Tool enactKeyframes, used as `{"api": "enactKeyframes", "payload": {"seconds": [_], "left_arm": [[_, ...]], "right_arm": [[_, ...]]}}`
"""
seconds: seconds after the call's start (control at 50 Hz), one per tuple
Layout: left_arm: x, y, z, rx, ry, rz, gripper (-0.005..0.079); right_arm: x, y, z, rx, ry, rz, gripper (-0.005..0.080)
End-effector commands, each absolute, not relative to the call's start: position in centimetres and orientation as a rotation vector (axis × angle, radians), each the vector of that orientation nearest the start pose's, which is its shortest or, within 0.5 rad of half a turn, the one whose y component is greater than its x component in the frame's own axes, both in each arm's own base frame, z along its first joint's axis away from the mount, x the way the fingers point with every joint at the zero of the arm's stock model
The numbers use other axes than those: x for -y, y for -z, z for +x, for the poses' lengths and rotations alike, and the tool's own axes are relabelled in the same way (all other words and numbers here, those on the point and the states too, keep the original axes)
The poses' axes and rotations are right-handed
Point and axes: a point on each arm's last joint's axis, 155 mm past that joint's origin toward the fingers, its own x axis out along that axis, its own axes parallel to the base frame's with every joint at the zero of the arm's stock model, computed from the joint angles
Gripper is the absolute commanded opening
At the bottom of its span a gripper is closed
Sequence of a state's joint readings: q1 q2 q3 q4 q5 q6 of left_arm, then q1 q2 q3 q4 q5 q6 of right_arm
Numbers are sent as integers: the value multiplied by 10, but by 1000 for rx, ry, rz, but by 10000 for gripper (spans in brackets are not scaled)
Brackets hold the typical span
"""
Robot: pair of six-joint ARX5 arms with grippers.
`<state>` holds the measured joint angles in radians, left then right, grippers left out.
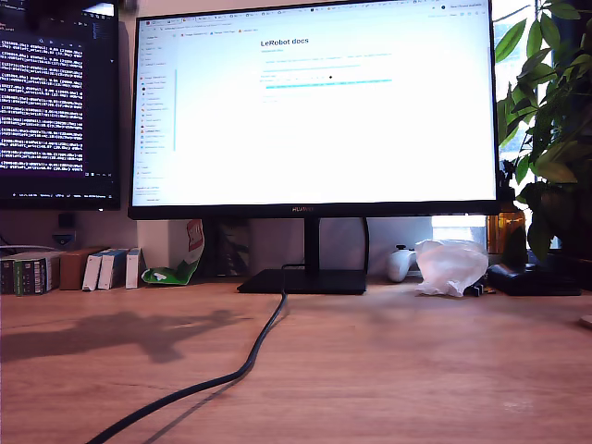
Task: Pick the metallic laser pointer with your right arm, pass it to your left arm, then place it down to the left side of the table
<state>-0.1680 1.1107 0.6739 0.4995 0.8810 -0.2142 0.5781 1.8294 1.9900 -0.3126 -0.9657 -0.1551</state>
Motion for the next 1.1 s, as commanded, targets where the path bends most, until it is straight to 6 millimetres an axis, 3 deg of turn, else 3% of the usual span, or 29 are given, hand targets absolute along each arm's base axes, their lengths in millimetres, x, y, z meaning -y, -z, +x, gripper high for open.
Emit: {"api": "enactKeyframes", "payload": {"seconds": [0.0, 0.16, 0.3, 0.54, 0.68, 0.88, 1.08], "left_arm": [[195, -283, 308, -61, 1044, -85, -24], [187, -246, 316, -126, 984, 123, -24], [171, -217, 324, -221, 904, 293, -24], [130, -171, 333, -389, 766, 744, -24], [113, -143, 329, -523, 756, 891, -24], [89, -103, 314, -760, 791, 1063, -24], [92, -95, 311, -822, 855, 1114, -24]], "right_arm": [[-376, -440, 329, -38, -1521, -110, -10], [-348, -395, 345, -157, -1463, -236, -10], [-325, -352, 358, -232, -1376, -452, -10], [-301, -306, 362, -391, -1314, -605, -10], [-292, -278, 365, -481, -1304, -669, -10], [-274, -251, 368, -618, -1241, -727, -10], [-260, -242, 365, -714, -1200, -706, -10]]}}
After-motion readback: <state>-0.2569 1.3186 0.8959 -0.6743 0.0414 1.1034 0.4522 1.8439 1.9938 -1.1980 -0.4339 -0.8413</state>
